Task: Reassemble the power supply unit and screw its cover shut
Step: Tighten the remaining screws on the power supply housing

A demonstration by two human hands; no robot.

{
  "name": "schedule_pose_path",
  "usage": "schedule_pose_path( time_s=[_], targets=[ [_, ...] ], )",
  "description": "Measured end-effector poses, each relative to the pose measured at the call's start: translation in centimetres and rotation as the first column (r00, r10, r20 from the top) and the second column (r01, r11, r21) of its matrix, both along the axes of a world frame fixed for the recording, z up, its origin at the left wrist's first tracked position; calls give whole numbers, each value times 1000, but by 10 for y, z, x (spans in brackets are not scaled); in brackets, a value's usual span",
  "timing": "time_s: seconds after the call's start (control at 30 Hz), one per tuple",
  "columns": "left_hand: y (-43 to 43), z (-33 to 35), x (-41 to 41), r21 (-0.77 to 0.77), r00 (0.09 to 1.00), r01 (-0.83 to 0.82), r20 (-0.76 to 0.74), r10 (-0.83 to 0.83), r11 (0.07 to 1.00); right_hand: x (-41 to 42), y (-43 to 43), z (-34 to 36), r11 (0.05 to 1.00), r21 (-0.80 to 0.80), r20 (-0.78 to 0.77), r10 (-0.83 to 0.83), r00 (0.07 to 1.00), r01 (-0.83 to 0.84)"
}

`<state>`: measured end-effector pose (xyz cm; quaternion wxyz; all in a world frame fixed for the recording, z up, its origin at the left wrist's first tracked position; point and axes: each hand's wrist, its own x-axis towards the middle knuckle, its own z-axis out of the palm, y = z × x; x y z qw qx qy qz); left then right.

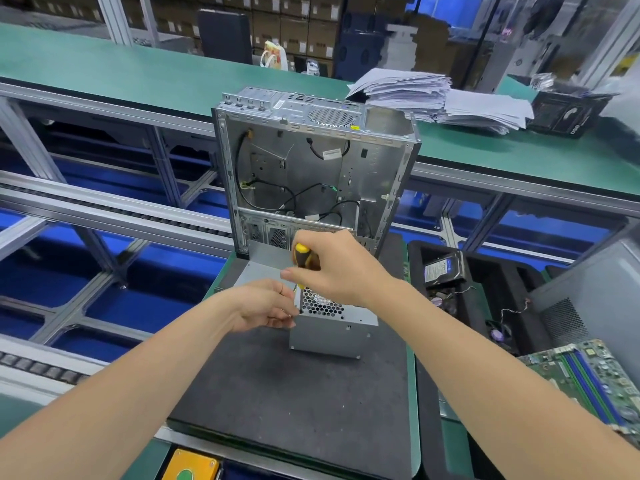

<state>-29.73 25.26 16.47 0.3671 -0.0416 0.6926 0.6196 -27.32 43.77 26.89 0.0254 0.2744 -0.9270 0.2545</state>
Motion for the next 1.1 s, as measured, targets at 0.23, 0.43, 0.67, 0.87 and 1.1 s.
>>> schedule_pose_path(
  time_s=[0.23, 0.43, 0.67, 0.87, 1.1],
  targets=[
    [0, 1, -2, 19, 1000, 14, -14, -14, 1000, -2, 1, -4, 985, -148, 95, 105, 990, -90],
    [-1, 1, -2, 3, 999, 35, -15, -34, 999, -5, -12, -16, 983, -158, -22, -99, 995, 95],
    [0, 2, -1, 2, 1000, 17, -14, -17, 1000, -9, 3, -7, 942, -273, 199, 255, 946, -197],
    [0, 2, -3, -17, 1000, 15, 10, -15, 1000, -8, -3, -21, 935, -292, 44, -200, 979, 204],
    [0, 5, -4, 43, 998, 55, 1, -56, 998, -7, 11, -13, 918, -315, 218, 317, 923, -241]
  ],
)
